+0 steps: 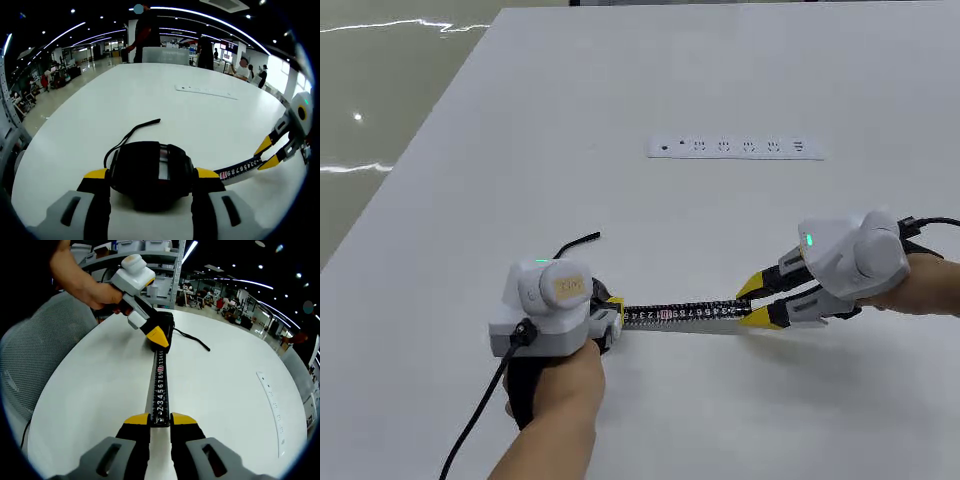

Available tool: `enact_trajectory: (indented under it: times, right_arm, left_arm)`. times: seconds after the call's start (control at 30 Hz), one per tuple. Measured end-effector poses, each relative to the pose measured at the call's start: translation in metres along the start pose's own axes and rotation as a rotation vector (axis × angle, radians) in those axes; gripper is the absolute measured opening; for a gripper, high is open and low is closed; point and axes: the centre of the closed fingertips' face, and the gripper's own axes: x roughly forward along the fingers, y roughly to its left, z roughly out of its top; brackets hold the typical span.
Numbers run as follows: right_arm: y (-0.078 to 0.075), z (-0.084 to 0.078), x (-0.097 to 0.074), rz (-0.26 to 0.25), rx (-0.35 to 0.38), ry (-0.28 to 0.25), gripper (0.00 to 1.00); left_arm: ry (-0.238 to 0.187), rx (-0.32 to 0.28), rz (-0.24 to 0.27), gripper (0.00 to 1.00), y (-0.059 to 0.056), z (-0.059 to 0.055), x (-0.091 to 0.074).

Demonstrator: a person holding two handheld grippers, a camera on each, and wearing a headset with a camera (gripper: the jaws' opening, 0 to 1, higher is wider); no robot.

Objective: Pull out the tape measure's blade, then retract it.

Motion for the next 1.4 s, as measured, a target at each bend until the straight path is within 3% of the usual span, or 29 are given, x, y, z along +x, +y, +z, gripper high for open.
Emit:
enact_trajectory:
  times: [0.87, 1.4]
  right_arm:
    - [-0.0002, 0.0054, 0.0066, 0.001, -0.002, -0.002, 0.14]
    - [-0.002, 0.0052, 0.0097, 0.001, 0.014, -0.015, 0.14]
  left_arm:
    - [-0.001, -0.001, 0.003, 0.61, 0.002, 0.0002, 0.0021]
    - [-0.002, -0.014, -0.025, 0.61, 0.0024, 0.001, 0.0013]
